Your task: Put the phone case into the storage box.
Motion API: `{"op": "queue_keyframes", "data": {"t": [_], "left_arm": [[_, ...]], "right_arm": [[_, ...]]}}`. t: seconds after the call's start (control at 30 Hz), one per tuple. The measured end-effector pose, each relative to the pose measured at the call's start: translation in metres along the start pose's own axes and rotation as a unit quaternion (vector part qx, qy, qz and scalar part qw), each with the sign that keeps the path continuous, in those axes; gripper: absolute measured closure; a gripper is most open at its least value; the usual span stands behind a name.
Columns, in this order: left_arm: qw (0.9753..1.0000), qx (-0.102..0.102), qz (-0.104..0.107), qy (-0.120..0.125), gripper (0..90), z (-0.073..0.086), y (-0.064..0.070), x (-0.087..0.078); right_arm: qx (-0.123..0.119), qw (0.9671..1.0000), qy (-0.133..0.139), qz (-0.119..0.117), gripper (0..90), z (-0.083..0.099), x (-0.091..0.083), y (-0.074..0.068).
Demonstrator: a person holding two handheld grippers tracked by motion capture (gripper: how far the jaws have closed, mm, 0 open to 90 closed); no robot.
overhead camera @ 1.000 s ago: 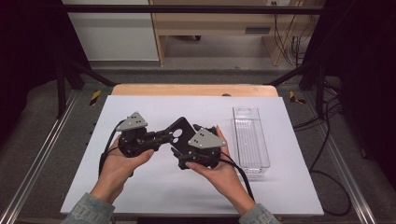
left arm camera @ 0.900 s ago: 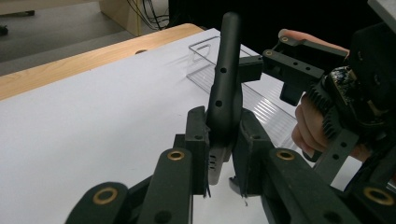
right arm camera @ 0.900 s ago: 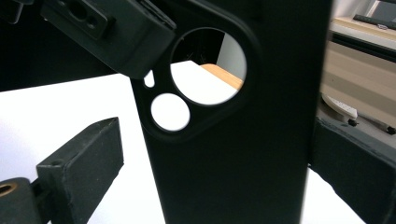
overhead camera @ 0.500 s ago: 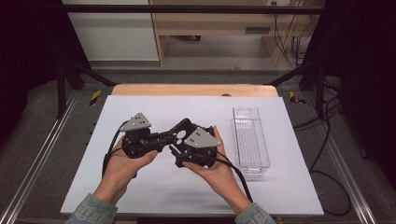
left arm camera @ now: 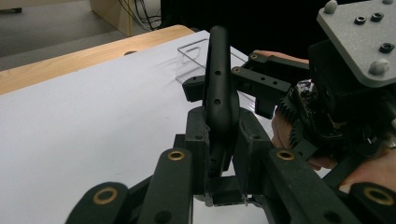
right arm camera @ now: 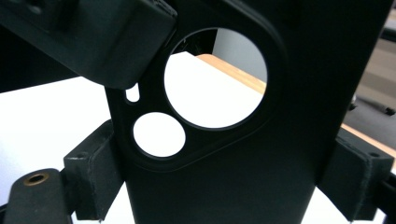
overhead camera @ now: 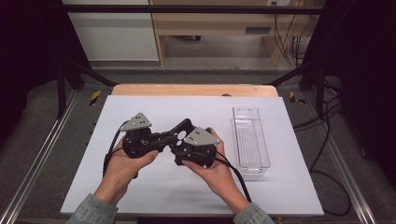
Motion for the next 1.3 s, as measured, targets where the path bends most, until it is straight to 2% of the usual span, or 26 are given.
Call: {"op": "queue_keyframes", "data": {"t": [0.17,0.27,0.33,0.43,0.5,0.7,0.8,0.97,1.03,1.17,1.3], "left_arm": [[1.0000,0.002,0.003,0.001,76.9,0.000,0.000,0.000],[0.9999,0.006,0.006,0.015,75.4,-0.001,0.001,-0.001],[0.9994,0.015,0.002,0.031,68.9,-0.002,0.001,-0.003],[0.9976,0.038,-0.020,0.054,60.5,-0.004,0.003,-0.009],[0.9961,0.054,-0.039,0.058,54.6,-0.003,0.001,-0.012],[0.9900,0.063,-0.094,0.084,36.5,0.011,-0.008,-0.016],[0.9881,0.057,-0.107,0.096,30.9,0.020,-0.011,-0.015],[0.9848,0.063,-0.128,0.099,27.4,0.033,-0.016,-0.012],[0.9835,0.057,-0.138,0.102,21.5,0.038,-0.018,-0.011],[0.9836,0.048,-0.142,0.100,15.7,0.051,-0.022,-0.009],[0.9823,0.038,-0.147,0.109,12.2,0.068,-0.027,-0.010]], "right_arm": [[0.023,0.9996,-0.015,-0.013,14.3,0.000,0.000,0.000],[0.044,0.9986,-0.021,-0.021,14.3,-0.001,0.000,0.001],[0.057,0.9978,-0.025,-0.019,14.4,-0.001,0.001,0.004],[0.078,0.9963,-0.034,-0.007,14.3,0.000,0.001,0.013],[0.087,0.9956,-0.034,0.003,14.3,0.001,0.000,0.019],[0.120,0.9922,-0.031,0.016,14.2,-0.003,-0.003,0.035],[0.127,0.9913,-0.031,0.020,14.1,-0.004,-0.004,0.039],[0.140,0.9895,-0.030,0.021,14.1,-0.004,-0.004,0.043],[0.149,0.9882,-0.030,0.019,14.1,-0.003,-0.004,0.045],[0.161,0.9863,-0.031,0.018,14.1,-0.004,-0.003,0.048],[0.174,0.9839,-0.033,0.021,14.1,-0.004,-0.002,0.051]]}}
Point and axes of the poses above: each handheld gripper's, and its own axes: x roughly forward along the jaws, z roughly out of its underside, y roughly to its right, the point moved 2 cm from there along x, roughly forward along the jaws, and after that the axes turned 7 degrees about x, right-handed, at the moved point
